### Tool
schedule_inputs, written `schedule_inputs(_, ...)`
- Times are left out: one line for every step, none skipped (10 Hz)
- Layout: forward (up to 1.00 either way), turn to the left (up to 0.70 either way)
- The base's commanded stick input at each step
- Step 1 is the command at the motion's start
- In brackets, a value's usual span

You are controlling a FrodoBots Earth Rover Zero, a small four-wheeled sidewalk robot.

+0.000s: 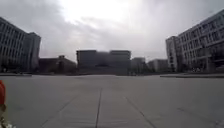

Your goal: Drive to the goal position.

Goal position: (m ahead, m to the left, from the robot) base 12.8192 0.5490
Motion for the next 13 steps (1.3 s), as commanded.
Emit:
schedule_inputs(1.0,0.0)
schedule_inputs(1.0,0.0)
schedule_inputs(1.0,0.0)
schedule_inputs(1.0,0.0)
schedule_inputs(1.0,0.0)
schedule_inputs(1.0,0.0)
schedule_inputs(1.0,0.0)
schedule_inputs(1.0,0.0)
schedule_inputs(1.0,0.0)
schedule_inputs(1.0,0.19)
schedule_inputs(1.0,0.38)
schedule_inputs(1.0,0.4)
schedule_inputs(1.0,0.4)
